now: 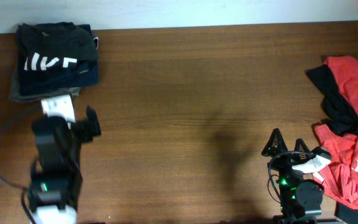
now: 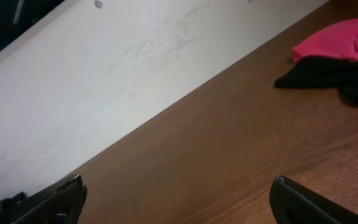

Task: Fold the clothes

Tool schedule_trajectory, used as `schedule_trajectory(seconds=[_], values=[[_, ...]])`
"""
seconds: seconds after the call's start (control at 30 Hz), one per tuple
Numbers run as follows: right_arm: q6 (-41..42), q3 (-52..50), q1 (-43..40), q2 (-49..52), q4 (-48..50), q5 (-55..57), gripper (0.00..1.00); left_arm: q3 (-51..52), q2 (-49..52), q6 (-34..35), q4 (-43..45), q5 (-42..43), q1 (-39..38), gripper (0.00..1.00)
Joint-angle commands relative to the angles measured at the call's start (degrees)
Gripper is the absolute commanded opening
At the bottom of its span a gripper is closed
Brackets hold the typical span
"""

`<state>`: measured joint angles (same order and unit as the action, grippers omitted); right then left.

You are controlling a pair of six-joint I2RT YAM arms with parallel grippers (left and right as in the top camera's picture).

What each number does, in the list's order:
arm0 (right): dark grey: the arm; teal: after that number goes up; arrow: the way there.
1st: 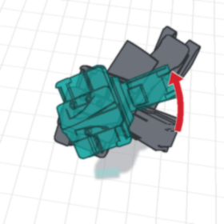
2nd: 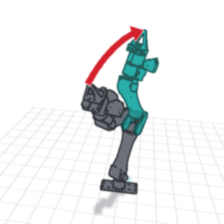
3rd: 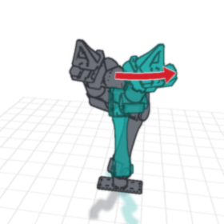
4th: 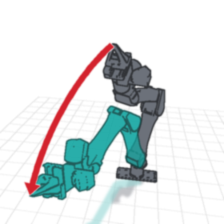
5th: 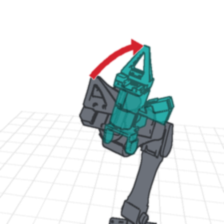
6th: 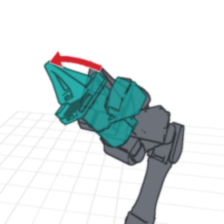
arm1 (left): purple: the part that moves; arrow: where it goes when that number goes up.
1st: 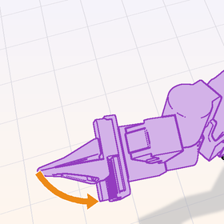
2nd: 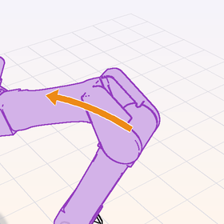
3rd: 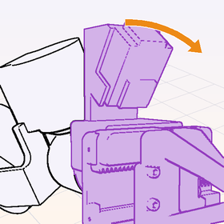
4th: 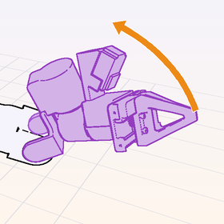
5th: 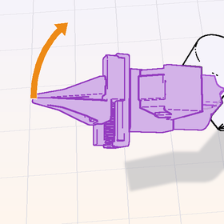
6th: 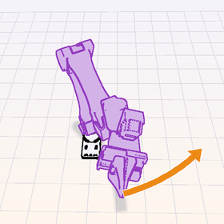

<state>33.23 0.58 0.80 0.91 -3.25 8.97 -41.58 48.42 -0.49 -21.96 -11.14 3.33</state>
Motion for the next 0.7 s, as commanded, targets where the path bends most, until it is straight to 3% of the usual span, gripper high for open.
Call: schedule_trajectory(seconds=[0.0, 0.2, 0.37, 0.67], values=[[0.26, -0.26, 0.33, -0.44, -0.44, 0.72, 0.99, 10.51, -8.66, -1.31, 4.57, 0.44, 0.17, 0.99], [0.26, -0.26, 0.33, -0.44, -0.44, 0.72, 0.99, 27.30, -24.79, -1.31, 16.57, 0.83, 0.20, 0.99], [0.26, -0.26, 0.33, -0.44, -0.46, 0.72, 0.99, 34.99, -33.18, -1.29, 23.08, 1.36, 0.17, 0.99], [0.26, -0.26, 0.33, -0.44, -0.46, 0.72, 0.99, 41.09, -43.50, -1.44, 22.84, 7.17, -0.11, 0.99]])
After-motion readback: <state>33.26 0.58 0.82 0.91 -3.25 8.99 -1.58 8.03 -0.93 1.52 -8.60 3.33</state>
